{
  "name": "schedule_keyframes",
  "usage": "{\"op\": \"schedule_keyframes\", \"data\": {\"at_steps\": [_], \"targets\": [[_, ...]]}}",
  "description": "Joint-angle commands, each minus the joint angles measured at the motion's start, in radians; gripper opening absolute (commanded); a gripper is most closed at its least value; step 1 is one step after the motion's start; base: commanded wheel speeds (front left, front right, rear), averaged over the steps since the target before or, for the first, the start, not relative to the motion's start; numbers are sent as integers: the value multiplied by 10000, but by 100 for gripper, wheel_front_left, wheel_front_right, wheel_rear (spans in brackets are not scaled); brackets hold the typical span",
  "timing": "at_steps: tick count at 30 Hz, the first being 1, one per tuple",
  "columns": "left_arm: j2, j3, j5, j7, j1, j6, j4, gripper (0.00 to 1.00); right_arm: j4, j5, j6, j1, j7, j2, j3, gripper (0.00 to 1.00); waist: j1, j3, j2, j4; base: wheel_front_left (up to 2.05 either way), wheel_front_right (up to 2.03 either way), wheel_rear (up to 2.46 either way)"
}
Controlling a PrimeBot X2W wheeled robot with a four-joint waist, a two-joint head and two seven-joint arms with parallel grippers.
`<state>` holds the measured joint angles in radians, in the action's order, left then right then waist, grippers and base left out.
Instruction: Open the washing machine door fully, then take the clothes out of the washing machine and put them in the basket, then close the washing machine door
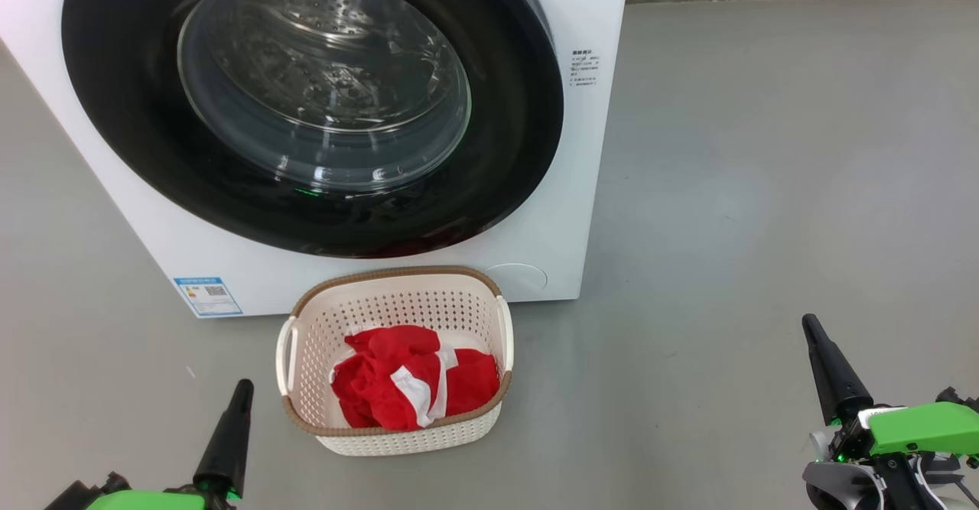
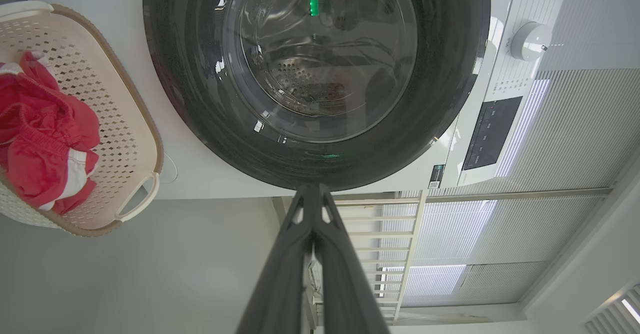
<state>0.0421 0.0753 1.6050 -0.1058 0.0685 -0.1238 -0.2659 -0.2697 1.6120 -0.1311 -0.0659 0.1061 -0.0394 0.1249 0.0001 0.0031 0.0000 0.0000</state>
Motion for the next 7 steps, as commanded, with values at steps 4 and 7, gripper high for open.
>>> {"op": "schedule_keyframes", "data": {"at_steps": [4,7], "targets": [[101,368,49,-61,394,-69,207,0,251,-16,4,-418,53,-131,-133,0,-1,0,0,0,0,0,0],[100,369,48,-62,394,-69,207,0,251,-17,4,-418,55,-130,-131,0,-1,0,0,0,0,0,0]]}}
